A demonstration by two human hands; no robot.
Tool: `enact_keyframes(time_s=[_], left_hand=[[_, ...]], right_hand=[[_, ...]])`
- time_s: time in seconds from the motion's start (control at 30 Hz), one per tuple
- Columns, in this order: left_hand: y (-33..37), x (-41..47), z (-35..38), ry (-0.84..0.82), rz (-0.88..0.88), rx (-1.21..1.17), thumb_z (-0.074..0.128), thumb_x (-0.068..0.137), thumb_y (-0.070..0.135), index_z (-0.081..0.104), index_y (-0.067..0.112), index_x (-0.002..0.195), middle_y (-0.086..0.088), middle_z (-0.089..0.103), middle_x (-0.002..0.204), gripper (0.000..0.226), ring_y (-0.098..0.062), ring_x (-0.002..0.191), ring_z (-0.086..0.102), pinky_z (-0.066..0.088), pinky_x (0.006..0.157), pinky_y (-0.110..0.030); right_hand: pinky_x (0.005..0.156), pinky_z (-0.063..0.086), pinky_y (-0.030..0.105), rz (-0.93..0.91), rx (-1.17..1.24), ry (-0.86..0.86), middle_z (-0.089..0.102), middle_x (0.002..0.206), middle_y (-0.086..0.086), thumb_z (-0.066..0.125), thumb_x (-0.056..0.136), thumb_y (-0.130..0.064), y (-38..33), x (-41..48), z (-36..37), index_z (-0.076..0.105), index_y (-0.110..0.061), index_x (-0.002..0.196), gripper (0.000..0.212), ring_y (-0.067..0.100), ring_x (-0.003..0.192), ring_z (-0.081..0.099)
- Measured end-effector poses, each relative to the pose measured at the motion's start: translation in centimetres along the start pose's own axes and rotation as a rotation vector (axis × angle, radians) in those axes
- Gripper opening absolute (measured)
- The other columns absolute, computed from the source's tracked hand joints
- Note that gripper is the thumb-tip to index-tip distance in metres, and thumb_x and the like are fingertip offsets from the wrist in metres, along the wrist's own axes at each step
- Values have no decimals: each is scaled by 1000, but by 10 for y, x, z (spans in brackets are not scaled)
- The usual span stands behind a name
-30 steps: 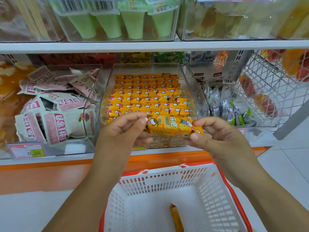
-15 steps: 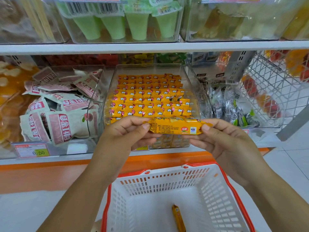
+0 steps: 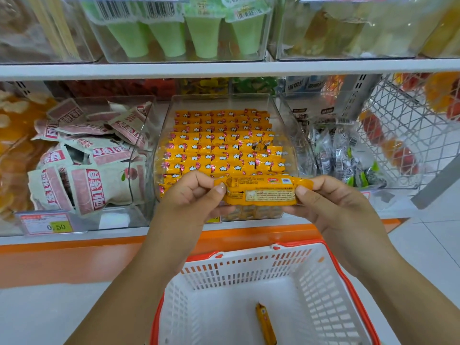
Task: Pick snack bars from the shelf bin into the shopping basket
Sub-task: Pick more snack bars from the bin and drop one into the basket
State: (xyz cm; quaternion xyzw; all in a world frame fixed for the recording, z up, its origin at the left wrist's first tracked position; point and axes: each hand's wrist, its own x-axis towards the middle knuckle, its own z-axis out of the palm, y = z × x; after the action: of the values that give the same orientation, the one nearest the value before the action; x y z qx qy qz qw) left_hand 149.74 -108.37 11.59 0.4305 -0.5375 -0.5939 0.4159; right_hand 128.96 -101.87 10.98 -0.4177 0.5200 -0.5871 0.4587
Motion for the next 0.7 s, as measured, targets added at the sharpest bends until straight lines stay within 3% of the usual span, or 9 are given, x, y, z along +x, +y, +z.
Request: enact_keyframes(time_s=[0.07,0.1,0.2,0.3,0.4,0.47,0.57,0.7], left_hand=[[0,-1,2,15,9,-13,55,96,11,57,12,89,3,73,77,8,-18,70,72,56,74,-29],[1,-3,3,20,19,-25,56,96,12,56,13,96,5,75,81,1,-18,69,72,57,72,-29],[2,-5,7,55,68,-70,60,93,13,58,19,103,3,77,95,13,-21,68,71,59,67,-27],[2,-6,9,101,68,-93,62,88,13,70,16,96,0,76,83,12,-17,69,72,59,63,-25],[2,-4,8,56,33,-98,66,74,25,72,18,100,-2,77,88,27,-19,79,75,60,68,-24],[3,-2,5,28,19,-101,69,68,22,72,20,100,-3,78,91,32,-19,82,75,59,69,-22],[1,0,0,17,7,-105,69,69,19,74,21,98,-5,78,91,30,-20,82,75,59,72,-22],[-1,0,-4,-19,-27,-134,64,76,20,74,17,104,-11,77,95,30,-24,89,74,59,77,-24]], right_hand=[[83,59,39,-13,39,3,76,97,9,72,68,-37,-1,-1,1,72,-27,79,15,28,86,74],[75,60,35,-26,58,9,76,95,9,69,71,-31,-3,-1,1,70,-24,87,18,29,83,74],[66,58,28,-70,83,15,74,94,16,62,79,-17,-6,-3,4,57,-20,102,23,35,82,73],[65,58,27,-83,96,26,73,90,13,69,75,-29,-4,-2,4,67,-24,88,14,38,83,73],[69,58,27,-50,129,-15,73,94,13,83,63,-45,-4,-2,4,71,-21,89,37,38,87,73],[71,58,28,-40,140,-42,74,100,14,86,61,-38,-3,-1,3,68,-16,95,44,37,87,73],[68,58,26,-9,149,-35,74,98,16,75,65,-22,-4,-1,2,63,-7,99,40,36,85,73],[64,59,25,34,223,-33,74,96,21,70,65,-19,-7,0,3,63,-2,102,42,34,82,74]])
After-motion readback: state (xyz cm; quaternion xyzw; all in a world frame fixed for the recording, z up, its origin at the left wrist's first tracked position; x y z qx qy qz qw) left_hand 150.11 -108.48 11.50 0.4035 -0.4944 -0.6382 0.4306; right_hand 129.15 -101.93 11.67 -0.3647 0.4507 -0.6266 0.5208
